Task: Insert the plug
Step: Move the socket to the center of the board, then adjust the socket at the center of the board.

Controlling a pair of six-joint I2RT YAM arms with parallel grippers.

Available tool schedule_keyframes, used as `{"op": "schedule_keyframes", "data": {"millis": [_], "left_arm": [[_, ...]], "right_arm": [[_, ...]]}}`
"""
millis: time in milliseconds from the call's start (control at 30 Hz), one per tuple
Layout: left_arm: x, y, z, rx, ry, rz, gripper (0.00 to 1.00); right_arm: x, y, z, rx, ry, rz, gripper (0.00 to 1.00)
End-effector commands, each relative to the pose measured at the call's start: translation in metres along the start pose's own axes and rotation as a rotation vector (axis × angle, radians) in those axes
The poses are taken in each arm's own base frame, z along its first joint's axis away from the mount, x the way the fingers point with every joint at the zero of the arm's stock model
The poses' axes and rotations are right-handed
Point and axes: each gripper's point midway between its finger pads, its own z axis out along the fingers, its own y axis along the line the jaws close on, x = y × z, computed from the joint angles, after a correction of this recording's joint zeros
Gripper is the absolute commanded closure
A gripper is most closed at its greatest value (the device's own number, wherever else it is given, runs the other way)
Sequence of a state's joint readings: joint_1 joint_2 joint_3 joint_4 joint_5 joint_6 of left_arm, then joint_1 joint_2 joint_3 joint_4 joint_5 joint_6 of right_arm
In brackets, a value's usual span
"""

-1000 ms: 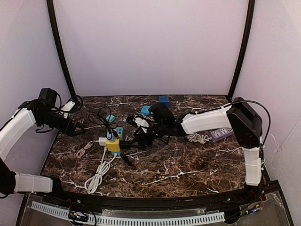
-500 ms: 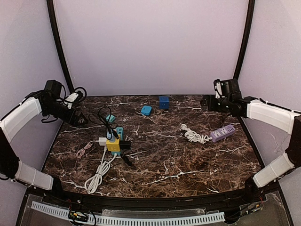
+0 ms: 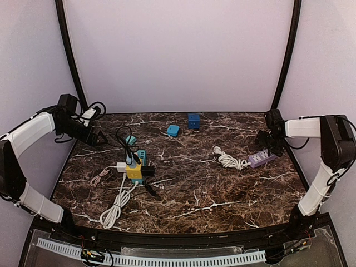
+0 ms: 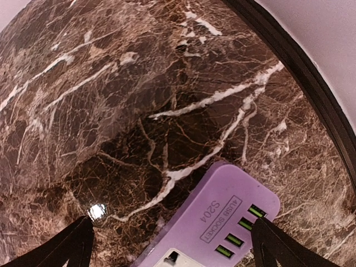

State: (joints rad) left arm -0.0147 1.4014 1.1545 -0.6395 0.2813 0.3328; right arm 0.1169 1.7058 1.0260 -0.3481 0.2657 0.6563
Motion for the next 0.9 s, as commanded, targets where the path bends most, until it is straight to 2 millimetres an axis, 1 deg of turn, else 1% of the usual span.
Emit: {"op": "schedule_keyframes", "data": {"millis": [0,100,167,267,367,433,567,633,800,867], "left_arm": [[0.002,-0.006,-0.011,0.011,-0.033,0.011,0.12],[0.002,-0.008,-0.011,0.023,-0.033,0.01,0.13],[0.001,-0.009,-0.012,0.028,-0.034,0.008,0.13],[-0.004,-0.011,-0.015,0.042,-0.042,0.007,0.13],[-0.006,-0.013,-0.015,0.058,-0.044,0.002,0.13],[-0.006,-0.013,-0.015,0.062,-0.041,0.001,0.13],[-0.004,-0.013,-0.012,0.064,-0.03,0.001,0.13],[-0.004,-0.013,-0.012,0.066,-0.03,0.002,0.14],[-0.003,-0.013,-0.01,0.068,-0.023,0.002,0.14],[-0.002,-0.013,-0.009,0.07,-0.021,0.003,0.14]], "right_arm": [[-0.001,-0.012,0.009,0.08,-0.009,0.141,0.01],[0.007,-0.011,0.017,0.097,0.023,0.134,0.01],[0.016,-0.019,0.018,0.159,0.047,0.107,0.01],[0.023,-0.03,0.009,0.291,0.031,0.029,0.01],[0.026,-0.031,-0.003,0.365,0.01,-0.031,0.02],[0.026,-0.032,-0.008,0.391,-0.005,-0.051,0.01],[0.026,-0.037,-0.011,0.433,-0.005,-0.077,0.01],[0.023,-0.039,-0.014,0.462,-0.009,-0.097,0.01],[0.007,-0.045,-0.039,0.58,-0.057,-0.157,0.01],[0.009,-0.044,-0.038,0.549,-0.055,-0.143,0.01]]}}
